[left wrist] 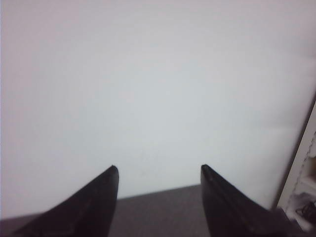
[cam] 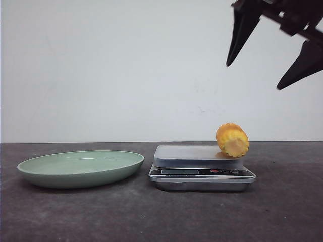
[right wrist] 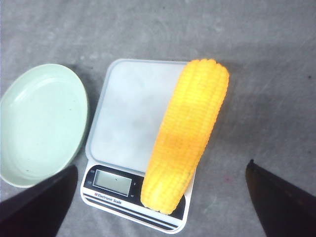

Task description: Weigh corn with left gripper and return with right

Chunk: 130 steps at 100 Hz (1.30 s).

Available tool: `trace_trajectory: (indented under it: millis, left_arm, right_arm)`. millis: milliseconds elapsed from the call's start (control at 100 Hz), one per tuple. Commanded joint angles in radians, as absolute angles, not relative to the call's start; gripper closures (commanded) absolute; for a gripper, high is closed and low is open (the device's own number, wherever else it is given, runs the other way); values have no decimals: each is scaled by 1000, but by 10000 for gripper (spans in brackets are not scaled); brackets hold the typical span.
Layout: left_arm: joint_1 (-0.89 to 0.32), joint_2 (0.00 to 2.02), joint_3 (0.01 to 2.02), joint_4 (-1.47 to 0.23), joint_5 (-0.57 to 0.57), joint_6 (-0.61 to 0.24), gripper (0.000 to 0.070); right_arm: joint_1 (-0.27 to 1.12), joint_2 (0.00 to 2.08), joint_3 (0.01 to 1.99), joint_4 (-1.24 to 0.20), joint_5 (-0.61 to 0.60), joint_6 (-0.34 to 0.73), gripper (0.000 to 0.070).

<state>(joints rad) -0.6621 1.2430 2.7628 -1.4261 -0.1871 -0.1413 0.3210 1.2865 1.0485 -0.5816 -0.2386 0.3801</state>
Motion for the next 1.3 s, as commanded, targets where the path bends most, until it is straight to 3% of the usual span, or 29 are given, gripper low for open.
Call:
trace_trajectory:
  millis: [0, 240, 430, 480, 540, 610, 730, 1040, 1290]
  left_arm:
    - [-670, 1179, 2679, -1481, -199, -153, 405]
    - [-669, 855, 2296, -1481, -299, -214, 405]
    - [-667, 684, 2112, -1481, -332, -282, 405]
    - [-667, 656, 2084, -1481, -348, -290, 405]
    - [-667, 632, 2063, -1481, -351, -299, 405]
    - [-667, 617, 2053, -1481, -351, -305, 405]
    - [-667, 612, 2051, -1481, -350, -305, 405]
    - [-667, 613, 2040, -1481, -328, -303, 404]
    - [-668, 613, 2012, -1480, -329, -276, 404]
  right_arm:
    - [327, 1321, 1066, -567, -233, 418, 0]
    - [334, 1438, 1066, -542, -234, 440, 0]
    - [354, 1546, 1066, -496, -236, 477, 0]
    - [360, 1573, 1066, -488, -236, 490, 38]
    - [365, 1600, 1066, -482, -236, 501, 119]
    - [373, 1629, 1066, -480, -237, 515, 274]
    - [379, 1654, 1066, -473, -271, 517, 700]
    - [449, 1533, 1139, -355, -267, 517, 700]
    - [648, 1483, 1411, -265, -326, 556, 700]
